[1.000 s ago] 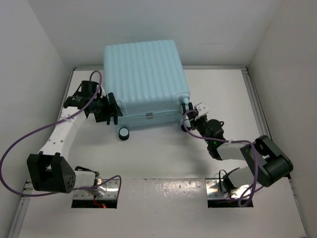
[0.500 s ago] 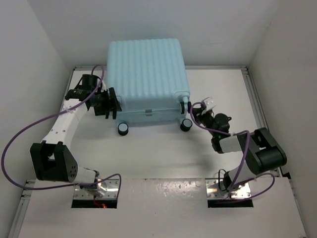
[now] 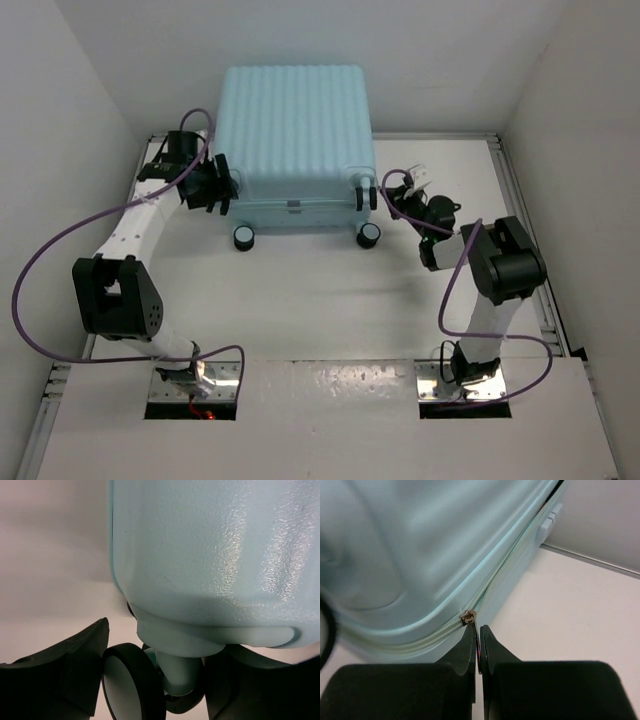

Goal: Pack the luggage

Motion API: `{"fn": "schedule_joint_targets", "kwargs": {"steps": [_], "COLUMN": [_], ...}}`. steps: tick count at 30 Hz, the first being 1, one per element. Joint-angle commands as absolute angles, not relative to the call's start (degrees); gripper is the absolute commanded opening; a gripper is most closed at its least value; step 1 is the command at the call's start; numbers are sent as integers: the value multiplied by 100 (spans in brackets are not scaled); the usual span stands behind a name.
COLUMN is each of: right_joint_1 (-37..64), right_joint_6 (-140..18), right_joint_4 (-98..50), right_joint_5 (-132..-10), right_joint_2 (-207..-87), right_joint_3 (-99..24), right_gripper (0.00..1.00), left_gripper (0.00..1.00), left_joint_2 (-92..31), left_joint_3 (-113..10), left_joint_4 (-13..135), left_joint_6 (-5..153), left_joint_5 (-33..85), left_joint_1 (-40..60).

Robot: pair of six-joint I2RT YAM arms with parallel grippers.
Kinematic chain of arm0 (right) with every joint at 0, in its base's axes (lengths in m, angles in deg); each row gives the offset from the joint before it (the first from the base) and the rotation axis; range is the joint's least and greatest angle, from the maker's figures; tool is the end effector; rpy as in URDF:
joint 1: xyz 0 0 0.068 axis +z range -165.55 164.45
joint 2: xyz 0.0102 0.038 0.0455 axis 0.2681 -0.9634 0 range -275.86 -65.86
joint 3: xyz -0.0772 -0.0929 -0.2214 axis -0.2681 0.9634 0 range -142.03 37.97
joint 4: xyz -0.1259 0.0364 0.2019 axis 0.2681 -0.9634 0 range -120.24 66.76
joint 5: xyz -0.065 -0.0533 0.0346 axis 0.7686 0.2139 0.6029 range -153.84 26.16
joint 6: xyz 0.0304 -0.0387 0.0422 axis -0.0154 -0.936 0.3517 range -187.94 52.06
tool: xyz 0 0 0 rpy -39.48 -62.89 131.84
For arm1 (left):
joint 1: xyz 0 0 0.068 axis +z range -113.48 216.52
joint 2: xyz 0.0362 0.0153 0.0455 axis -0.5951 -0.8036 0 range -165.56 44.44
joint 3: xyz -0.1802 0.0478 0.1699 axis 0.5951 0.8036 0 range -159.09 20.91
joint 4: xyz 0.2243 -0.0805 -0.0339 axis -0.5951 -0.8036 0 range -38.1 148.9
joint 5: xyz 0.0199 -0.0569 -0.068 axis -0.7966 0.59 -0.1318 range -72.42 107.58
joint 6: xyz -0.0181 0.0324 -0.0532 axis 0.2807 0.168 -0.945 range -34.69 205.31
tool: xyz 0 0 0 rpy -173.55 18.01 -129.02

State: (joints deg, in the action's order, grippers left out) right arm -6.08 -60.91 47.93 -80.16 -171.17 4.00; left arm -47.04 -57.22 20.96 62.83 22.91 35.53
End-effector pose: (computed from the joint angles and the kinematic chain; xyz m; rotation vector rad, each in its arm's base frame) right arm 0.3279 0.0690 0.1553 -0.2587 1.5701 0.4488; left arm 0.3344 -0.0106 0.2659 -0.4229 2.4470 -0.2905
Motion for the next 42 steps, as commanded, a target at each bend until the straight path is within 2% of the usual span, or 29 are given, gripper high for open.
{"fn": "schedule_joint_targets", "kwargs": {"steps": [1,14,17,27,29,31,32,33,34,35,37,42], "right_joint_1": [-1362,-1335,-1318,-1239,-1187,-1107,-1090,-1037,-1011,-993,-905,-703], "right_joint_6": [-6381,-6258,-6223,-5819,-5722,-5687,-5617,-5564,-5485,-5432,-5396,-5300], "right_joint_4": [5901,5814,5604,4383,4303,4469,4704,4924,5161,5294,5829,6429], "right_joint_5": [-6534,-6411,-6244,-6024,-6059,-6147,-6208,-6313,-6357,-6523,-6735,-7078], "right_joint_2": [-17605,-20389,-20770,-23159,-23311,-23251,-23163,-22909,-22681,-22487,-22084,-21475], "right_joint_3": [-262,-3663,-4856,-8608,-9006,-8886,-8267,-8018,-7780,-7195,-6830,-5258], "right_gripper": [0,0,0,0,0,0,0,0,0,0,0,0], "left_gripper": [0,0,0,0,0,2,12,27,62,80,100,100], "left_joint_2": [-5750,-6481,-6595,-6833,-6885,-6938,-6938,-6721,-6570,-6395,-5817,-4909], "left_joint_3": [-5625,-6435,-6540,-6786,-6847,-6900,-6953,-6892,-6839,-6752,-6533,-6513], "left_joint_4": [2286,2286,2286,2286,2338,2339,2443,2549,2672,3021,3348,3824], "left_joint_6": [6280,6588,6650,6993,7141,7142,7194,7273,7274,7352,7616,7985], "left_joint_5": [-430,-482,-535,-641,-537,-300,-116,86,497,702,1027,1477], "left_joint_1": [4338,4443,4495,4663,4663,4663,4663,4611,4610,4558,4366,4048]}}
